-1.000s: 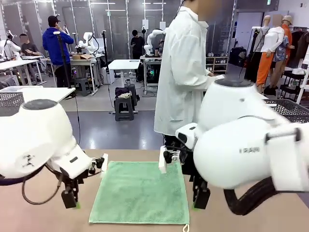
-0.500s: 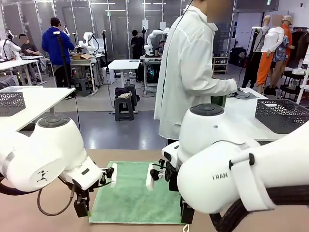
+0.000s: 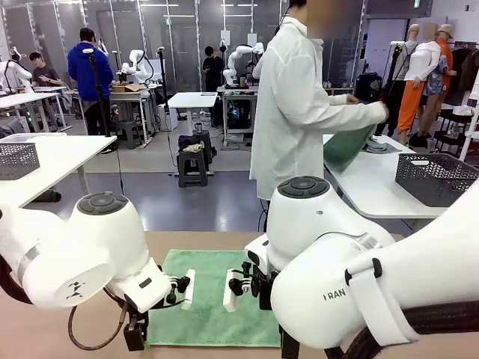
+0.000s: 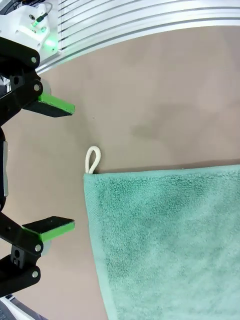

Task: Fold the towels and place them in the basket.
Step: When a person lays out a Towel with hook on the table, fold it in half twice.

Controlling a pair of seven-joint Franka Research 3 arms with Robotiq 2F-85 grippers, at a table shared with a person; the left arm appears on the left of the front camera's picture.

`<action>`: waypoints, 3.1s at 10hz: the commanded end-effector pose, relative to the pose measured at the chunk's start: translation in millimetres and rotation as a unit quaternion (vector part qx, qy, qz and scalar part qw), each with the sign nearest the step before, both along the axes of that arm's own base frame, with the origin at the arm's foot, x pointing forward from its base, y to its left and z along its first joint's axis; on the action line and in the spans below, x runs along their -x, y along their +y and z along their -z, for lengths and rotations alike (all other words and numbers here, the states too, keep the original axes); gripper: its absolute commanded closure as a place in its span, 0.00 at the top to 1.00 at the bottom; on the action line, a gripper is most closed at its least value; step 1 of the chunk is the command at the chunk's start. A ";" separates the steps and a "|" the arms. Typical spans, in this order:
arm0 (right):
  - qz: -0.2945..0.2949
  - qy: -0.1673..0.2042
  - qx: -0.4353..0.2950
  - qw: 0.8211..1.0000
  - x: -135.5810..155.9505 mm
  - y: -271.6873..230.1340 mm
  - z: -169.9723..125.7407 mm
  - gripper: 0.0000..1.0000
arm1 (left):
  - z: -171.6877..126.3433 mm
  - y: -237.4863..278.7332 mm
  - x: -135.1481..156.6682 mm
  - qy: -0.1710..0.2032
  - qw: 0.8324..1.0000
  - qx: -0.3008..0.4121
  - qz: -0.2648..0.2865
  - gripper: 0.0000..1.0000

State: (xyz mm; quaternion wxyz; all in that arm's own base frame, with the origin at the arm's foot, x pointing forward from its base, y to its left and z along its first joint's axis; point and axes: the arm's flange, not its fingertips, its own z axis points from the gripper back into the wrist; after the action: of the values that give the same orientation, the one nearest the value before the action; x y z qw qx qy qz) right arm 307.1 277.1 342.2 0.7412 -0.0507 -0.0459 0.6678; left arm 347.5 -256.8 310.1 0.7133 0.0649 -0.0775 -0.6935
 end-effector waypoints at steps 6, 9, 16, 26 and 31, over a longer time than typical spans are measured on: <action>0.003 0.003 0.005 1.000 18.2 -23.9 37.8 1.00 | 8.6 43.6 62.0 -0.005 1.000 -0.005 0.027 1.00; 0.002 0.017 0.007 1.000 -2.7 0.0 20.4 1.00 | -1.6 -4.7 2.8 -0.004 1.000 -0.003 0.013 1.00; -0.021 0.016 -0.012 1.000 0.4 -5.3 34.4 1.00 | 1.9 5.1 17.3 0.001 0.999 0.009 0.041 1.00; -0.020 0.029 -0.029 0.999 -1.4 -31.5 43.1 1.00 | 10.0 22.7 29.7 0.044 0.997 -0.001 0.058 1.00; -0.028 0.042 -0.035 0.998 -6.3 -41.3 51.5 1.00 | 15.8 29.2 22.9 0.039 0.998 0.007 0.045 1.00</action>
State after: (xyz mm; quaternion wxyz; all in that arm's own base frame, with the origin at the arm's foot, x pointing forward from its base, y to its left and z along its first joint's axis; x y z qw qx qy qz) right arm 333.4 260.3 299.0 0.7316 -0.0085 -0.0346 0.6808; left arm 348.1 -248.4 302.0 0.6777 0.0334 -0.0531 -0.7327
